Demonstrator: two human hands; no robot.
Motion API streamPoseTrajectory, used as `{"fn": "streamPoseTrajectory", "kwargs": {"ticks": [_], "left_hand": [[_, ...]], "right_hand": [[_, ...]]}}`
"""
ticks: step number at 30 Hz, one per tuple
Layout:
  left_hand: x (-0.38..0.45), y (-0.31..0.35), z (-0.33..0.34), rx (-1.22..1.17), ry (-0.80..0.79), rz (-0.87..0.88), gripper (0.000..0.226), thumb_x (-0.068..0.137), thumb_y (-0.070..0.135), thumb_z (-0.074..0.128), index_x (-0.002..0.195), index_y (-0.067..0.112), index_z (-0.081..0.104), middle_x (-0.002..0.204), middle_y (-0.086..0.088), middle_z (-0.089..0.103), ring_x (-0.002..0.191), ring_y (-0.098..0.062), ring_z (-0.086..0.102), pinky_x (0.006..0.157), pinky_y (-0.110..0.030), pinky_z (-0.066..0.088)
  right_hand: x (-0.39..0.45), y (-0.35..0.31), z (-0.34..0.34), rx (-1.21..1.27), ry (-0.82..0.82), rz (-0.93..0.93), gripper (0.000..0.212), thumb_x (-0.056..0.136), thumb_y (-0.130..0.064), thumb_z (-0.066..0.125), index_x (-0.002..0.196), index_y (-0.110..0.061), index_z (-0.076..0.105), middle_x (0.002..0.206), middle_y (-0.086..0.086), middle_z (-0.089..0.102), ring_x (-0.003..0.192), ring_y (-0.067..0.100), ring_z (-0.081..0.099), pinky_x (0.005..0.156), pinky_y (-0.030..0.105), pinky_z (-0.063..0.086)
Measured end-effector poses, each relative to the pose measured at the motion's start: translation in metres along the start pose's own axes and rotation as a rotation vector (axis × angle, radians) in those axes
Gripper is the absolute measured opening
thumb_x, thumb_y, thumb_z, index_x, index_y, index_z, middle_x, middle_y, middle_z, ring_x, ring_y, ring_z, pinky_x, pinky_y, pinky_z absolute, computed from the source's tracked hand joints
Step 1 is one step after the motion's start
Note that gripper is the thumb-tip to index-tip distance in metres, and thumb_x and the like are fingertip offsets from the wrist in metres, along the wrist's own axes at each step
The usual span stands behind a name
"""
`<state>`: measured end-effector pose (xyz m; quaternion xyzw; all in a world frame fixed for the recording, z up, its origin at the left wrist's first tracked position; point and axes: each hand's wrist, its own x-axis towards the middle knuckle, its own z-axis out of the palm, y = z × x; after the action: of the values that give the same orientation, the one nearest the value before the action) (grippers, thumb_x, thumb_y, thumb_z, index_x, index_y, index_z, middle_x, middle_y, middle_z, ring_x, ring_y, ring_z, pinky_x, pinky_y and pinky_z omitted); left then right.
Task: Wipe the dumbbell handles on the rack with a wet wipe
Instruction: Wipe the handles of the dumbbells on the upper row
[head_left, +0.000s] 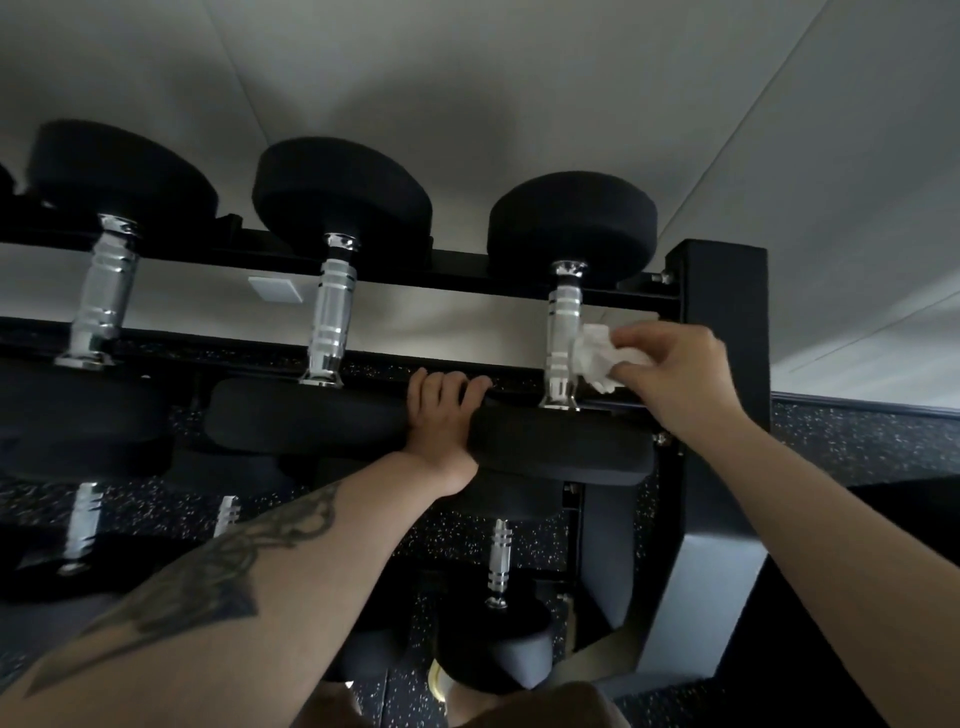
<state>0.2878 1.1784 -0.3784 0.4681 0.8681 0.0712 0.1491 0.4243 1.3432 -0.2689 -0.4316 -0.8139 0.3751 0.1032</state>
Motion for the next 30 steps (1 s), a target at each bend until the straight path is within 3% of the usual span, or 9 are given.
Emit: {"fn": "streamPoseTrajectory", "kwargs": {"ticks": [2, 4, 8, 11, 16, 19, 22, 25, 30], "left_hand": [[0.001, -0.002, 0.004, 0.013, 0.021, -0.001, 0.065, 0.088, 0.034, 0.056, 0.142, 0.031, 0.019, 0.14, -0.001, 0.027, 0.136, -0.024, 0.014, 0.112, -0.036, -0.018], [0.002, -0.003, 0.006, 0.031, 0.029, 0.001, 0.069, 0.086, 0.031, 0.059, 0.143, 0.031, 0.019, 0.14, -0.001, 0.027, 0.135, -0.023, 0.014, 0.108, -0.033, -0.022], [0.003, -0.003, 0.004, 0.034, 0.015, 0.008, 0.067, 0.085, 0.032, 0.058, 0.142, 0.032, 0.022, 0.139, -0.001, 0.028, 0.135, -0.024, 0.016, 0.109, -0.034, -0.02], [0.003, -0.003, 0.004, 0.034, 0.017, 0.012, 0.065, 0.086, 0.032, 0.057, 0.141, 0.031, 0.023, 0.139, -0.001, 0.029, 0.134, -0.023, 0.016, 0.109, -0.033, -0.021], [0.002, -0.002, 0.004, 0.026, 0.02, 0.017, 0.06, 0.089, 0.038, 0.051, 0.142, 0.029, 0.023, 0.138, -0.001, 0.028, 0.135, -0.023, 0.016, 0.11, -0.034, -0.019], [0.002, -0.003, 0.004, 0.018, 0.031, 0.015, 0.058, 0.089, 0.043, 0.047, 0.142, 0.029, 0.026, 0.139, -0.002, 0.029, 0.135, -0.024, 0.017, 0.113, -0.036, -0.016], [0.002, -0.001, 0.002, 0.029, 0.042, 0.007, 0.06, 0.087, 0.052, 0.027, 0.142, 0.027, 0.027, 0.14, -0.003, 0.03, 0.136, -0.026, 0.018, 0.114, -0.038, -0.014], [0.001, -0.002, 0.004, 0.031, 0.059, 0.02, 0.062, 0.086, 0.051, 0.021, 0.141, 0.023, 0.031, 0.14, -0.007, 0.033, 0.136, -0.029, 0.021, 0.114, -0.039, -0.012], [0.001, -0.002, 0.005, 0.025, 0.101, 0.029, 0.063, 0.082, 0.043, 0.024, 0.137, 0.019, 0.041, 0.135, -0.012, 0.042, 0.131, -0.032, 0.029, 0.112, -0.037, -0.011]], "right_hand": [[0.007, 0.01, 0.01, 0.162, -0.129, 0.245, 0.035, 0.083, -0.01, 0.065, 0.117, -0.014, 0.065, 0.107, 0.001, 0.067, 0.094, 0.013, 0.062, 0.071, 0.014, 0.046], [0.019, 0.008, 0.024, 0.281, -0.428, 0.417, 0.039, 0.086, -0.001, 0.053, 0.125, -0.005, 0.057, 0.107, 0.01, 0.063, 0.095, 0.021, 0.058, 0.081, 0.029, 0.049], [0.033, 0.0, 0.029, 0.436, -0.701, 0.388, 0.043, 0.081, 0.014, 0.038, 0.112, -0.009, 0.056, 0.089, 0.012, 0.057, 0.078, 0.02, 0.054, 0.071, 0.029, 0.047], [0.023, 0.008, 0.016, 0.319, -0.733, 0.334, 0.035, 0.086, 0.005, 0.051, 0.116, -0.009, 0.058, 0.099, 0.012, 0.065, 0.093, 0.024, 0.06, 0.091, 0.037, 0.046], [0.019, 0.007, -0.008, 0.141, -0.651, 0.241, 0.025, 0.083, -0.009, 0.067, 0.104, -0.023, 0.067, 0.101, 0.004, 0.07, 0.099, 0.02, 0.062, 0.091, 0.029, 0.043], [0.011, -0.005, 0.006, 0.078, -0.434, 0.198, 0.025, 0.078, -0.003, 0.069, 0.088, -0.026, 0.068, 0.087, 0.008, 0.07, 0.086, 0.021, 0.066, 0.082, 0.036, 0.052], [-0.006, -0.018, 0.008, -0.008, -0.176, 0.13, 0.021, 0.077, -0.011, 0.072, 0.08, -0.031, 0.068, 0.075, -0.005, 0.068, 0.071, 0.009, 0.064, 0.069, 0.026, 0.054], [-0.009, -0.028, 0.01, -0.08, 0.03, -0.01, 0.017, 0.08, -0.017, 0.071, 0.093, -0.028, 0.074, 0.08, -0.016, 0.067, 0.065, -0.001, 0.06, 0.059, 0.014, 0.05], [0.03, -0.035, 0.034, -0.197, 0.201, -0.297, 0.017, 0.083, -0.014, 0.067, 0.096, -0.021, 0.075, 0.096, -0.004, 0.066, 0.08, 0.012, 0.061, 0.066, 0.024, 0.047]]}}
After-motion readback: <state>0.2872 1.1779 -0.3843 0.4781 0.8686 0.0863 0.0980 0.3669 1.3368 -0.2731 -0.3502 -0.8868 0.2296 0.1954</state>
